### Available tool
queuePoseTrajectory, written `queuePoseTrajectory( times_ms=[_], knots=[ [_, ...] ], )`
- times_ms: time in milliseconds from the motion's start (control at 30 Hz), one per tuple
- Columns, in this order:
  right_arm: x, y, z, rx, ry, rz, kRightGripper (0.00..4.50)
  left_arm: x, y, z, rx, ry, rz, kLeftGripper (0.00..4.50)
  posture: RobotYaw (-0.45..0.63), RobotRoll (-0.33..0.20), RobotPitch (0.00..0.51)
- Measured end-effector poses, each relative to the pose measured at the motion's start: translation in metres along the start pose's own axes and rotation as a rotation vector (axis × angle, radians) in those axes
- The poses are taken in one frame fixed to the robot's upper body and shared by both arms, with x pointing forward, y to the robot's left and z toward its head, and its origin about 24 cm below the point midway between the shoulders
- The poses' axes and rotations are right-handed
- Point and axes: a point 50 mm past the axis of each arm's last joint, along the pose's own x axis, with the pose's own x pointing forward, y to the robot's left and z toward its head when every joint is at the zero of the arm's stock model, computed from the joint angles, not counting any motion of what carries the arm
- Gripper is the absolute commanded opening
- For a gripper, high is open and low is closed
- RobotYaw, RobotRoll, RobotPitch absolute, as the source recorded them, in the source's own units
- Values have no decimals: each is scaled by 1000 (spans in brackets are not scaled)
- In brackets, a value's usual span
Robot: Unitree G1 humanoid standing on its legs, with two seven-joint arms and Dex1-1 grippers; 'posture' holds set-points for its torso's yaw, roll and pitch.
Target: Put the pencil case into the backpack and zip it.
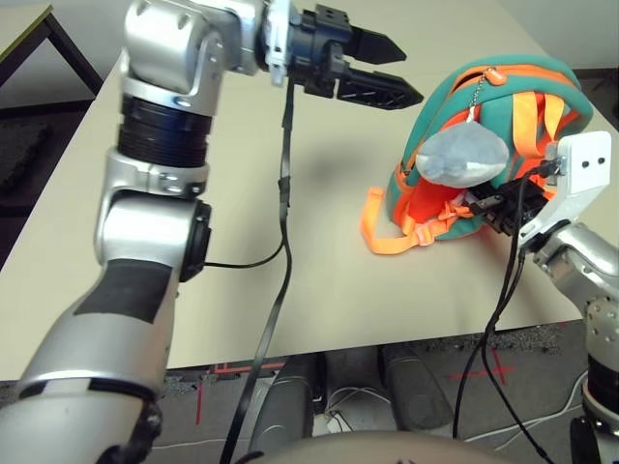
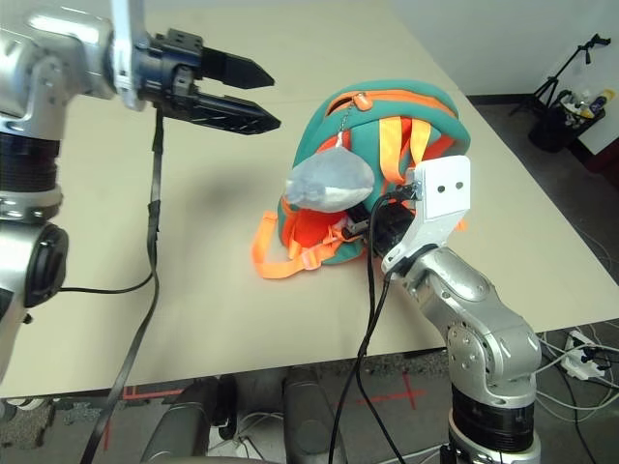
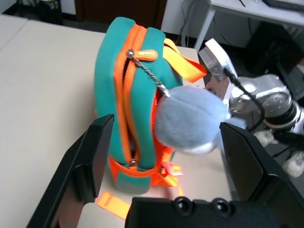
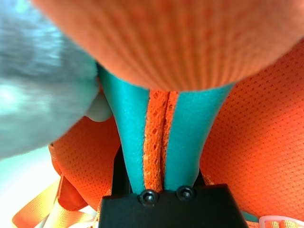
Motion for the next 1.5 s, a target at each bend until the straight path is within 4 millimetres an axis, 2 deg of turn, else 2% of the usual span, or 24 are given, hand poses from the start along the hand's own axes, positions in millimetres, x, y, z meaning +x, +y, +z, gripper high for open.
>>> queuePoseTrajectory(
  times_ms=[200, 500, 767, 1133, 1467, 1500],
  knots=[
    [3, -1, -1, -1, -2, 12, 159, 9, -12, 4, 97, 53, -21, 4500, -108, 0, 154],
    [3, -1, -1, -4, -5, 11, 159, 26, -18, 4, 89, 112, -79, 4500, -118, 0, 160],
    [3, -1, -2, -3, -6, 9, 160, 37, -16, -6, 141, 200, -135, 4500, -132, 0, 162],
    [4, 0, -2, 2, -10, 5, 159, 57, -14, -13, 170, 227, -141, 4500, -145, 0, 161],
    [4, 0, -3, 5, -12, 4, 159, 66, -8, -25, 146, 244, -159, 4500, -154, 0, 159],
    [4, 0, -3, 5, -12, 4, 159, 67, -7, -27, 141, 247, -159, 4346, -155, 0, 160]
  ],
)
